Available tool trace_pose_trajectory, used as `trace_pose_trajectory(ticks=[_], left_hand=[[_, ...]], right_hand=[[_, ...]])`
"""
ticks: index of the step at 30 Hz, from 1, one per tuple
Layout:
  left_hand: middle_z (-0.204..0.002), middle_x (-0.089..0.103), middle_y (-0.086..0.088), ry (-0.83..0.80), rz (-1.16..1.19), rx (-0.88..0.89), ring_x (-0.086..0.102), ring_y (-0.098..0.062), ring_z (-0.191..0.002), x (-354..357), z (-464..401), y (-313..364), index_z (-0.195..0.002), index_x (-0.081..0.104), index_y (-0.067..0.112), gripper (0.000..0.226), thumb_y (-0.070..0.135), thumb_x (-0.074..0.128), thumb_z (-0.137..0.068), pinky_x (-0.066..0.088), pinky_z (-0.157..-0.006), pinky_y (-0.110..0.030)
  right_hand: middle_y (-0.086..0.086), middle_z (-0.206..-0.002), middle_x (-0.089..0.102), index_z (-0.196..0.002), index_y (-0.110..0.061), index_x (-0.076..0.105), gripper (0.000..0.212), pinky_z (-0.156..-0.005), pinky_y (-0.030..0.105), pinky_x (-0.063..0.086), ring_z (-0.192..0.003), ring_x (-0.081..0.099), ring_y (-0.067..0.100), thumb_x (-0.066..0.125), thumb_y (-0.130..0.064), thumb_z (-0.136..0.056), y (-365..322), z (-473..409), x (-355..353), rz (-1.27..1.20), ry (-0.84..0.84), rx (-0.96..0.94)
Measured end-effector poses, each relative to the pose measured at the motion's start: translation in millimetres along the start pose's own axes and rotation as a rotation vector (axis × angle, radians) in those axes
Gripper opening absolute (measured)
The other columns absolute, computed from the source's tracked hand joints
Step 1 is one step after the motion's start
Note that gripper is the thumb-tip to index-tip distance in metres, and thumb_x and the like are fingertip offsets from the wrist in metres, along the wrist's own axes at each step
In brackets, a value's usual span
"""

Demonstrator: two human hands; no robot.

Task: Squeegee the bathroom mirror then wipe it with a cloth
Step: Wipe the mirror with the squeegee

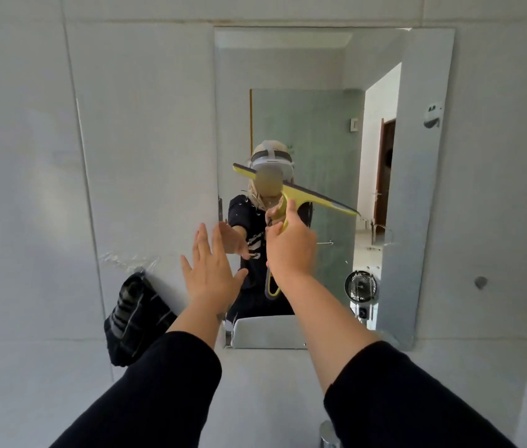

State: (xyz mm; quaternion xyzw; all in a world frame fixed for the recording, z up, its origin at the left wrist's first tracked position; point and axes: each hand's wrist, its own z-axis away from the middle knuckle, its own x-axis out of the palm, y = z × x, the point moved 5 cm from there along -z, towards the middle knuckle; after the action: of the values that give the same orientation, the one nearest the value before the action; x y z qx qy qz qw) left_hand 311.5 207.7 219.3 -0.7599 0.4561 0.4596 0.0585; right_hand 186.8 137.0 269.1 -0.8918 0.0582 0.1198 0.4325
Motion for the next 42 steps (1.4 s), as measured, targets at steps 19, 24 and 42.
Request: trace_pose_trajectory(ticks=[19,24,42], left_hand=[[-0.16,-0.011,-0.004,0.02,0.053,0.051,-0.007,-0.022,-0.147,-6,7,19,-0.15,-0.002,0.014,0.091,0.043,0.059,-0.089,0.009,-0.117,-0.052],[-0.159,-0.011,-0.003,0.006,0.065,0.077,0.0,-0.024,-0.147,6,11,42,-0.151,-0.002,0.018,0.093,0.042,0.061,-0.087,0.011,-0.117,-0.052],[-0.157,-0.017,-0.008,0.044,0.065,0.225,-0.005,-0.032,-0.146,50,14,100,-0.15,0.003,0.023,0.097,0.032,0.071,-0.082,0.016,-0.117,-0.051]], right_hand=[[0.009,-0.077,0.046,-0.147,-0.04,0.024,0.06,-0.059,0.035,0.042,-0.071,0.049,0.027,0.038,-0.007,-0.098,24,-3,-39,0.815,-0.233,-0.429],[0.003,-0.06,0.036,-0.147,-0.043,0.022,0.062,-0.057,0.035,0.042,-0.066,0.049,0.025,0.038,-0.007,-0.099,48,-15,-64,0.859,-0.199,-0.411],[0.014,-0.072,0.059,-0.145,-0.041,0.032,0.053,-0.059,0.035,0.04,-0.063,0.049,0.029,0.044,-0.018,-0.098,144,-31,-159,0.604,-0.041,-0.152]])
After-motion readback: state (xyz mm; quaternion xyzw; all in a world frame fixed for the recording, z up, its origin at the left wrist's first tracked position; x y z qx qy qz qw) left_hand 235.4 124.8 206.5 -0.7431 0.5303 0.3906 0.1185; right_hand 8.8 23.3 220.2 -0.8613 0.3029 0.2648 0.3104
